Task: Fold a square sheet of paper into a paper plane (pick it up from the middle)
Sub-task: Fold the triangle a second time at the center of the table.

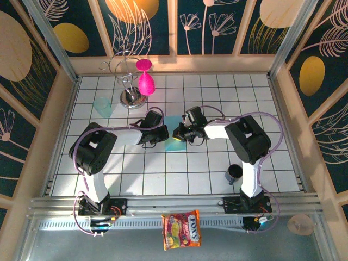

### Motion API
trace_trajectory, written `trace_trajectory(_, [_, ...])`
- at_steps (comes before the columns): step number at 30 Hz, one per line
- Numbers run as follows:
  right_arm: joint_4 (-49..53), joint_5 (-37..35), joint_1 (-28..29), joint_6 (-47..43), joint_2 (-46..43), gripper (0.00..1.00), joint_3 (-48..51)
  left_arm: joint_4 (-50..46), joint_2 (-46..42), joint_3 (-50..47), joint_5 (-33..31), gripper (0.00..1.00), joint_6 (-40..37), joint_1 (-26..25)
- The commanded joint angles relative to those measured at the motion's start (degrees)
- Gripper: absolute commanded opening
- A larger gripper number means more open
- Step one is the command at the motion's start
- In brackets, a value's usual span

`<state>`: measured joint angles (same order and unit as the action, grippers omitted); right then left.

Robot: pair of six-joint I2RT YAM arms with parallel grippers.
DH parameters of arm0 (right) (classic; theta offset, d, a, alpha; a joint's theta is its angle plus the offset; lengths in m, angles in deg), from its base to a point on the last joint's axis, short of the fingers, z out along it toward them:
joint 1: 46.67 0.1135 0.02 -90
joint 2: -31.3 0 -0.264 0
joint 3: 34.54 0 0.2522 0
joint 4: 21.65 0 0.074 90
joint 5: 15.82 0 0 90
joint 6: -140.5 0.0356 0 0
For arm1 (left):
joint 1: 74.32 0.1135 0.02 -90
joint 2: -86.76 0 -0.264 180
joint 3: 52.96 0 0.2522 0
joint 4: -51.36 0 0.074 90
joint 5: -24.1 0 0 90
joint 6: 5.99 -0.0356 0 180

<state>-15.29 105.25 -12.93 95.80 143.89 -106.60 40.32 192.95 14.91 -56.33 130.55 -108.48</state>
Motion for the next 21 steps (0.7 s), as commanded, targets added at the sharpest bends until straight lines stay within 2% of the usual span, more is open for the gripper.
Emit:
trace_trajectory(1, [1.0, -3.7, -1.3, 1.0, 0.4, 0.02, 0.9, -6.1, 2.5, -2.0, -5.1, 0.00, -0.9, 0.2])
trace_trajectory(6, [2.4, -7.5, -2.1, 2.9, -1.7, 0.02, 4.9, -3.8, 2.0, -6.3, -6.1, 0.00, 1.5, 0.2])
trace_trajectory(8, [1.3, -7.8, -5.1, 3.8, -2.9, 0.02, 6.8, -3.3, 1.7, -7.3, -6.1, 0.00, 1.8, 0.2])
trace_trajectory(14, [0.6, -9.0, -8.0, 2.7, -7.2, 0.03, 6.9, -3.5, 1.0, -6.9, -6.0, 0.00, 1.4, 0.2])
trace_trajectory(21, [-0.6, -7.4, -2.9, -0.8, -9.5, 0.03, 3.6, -3.9, 0.6, -5.2, -5.4, 0.00, 0.6, 0.2])
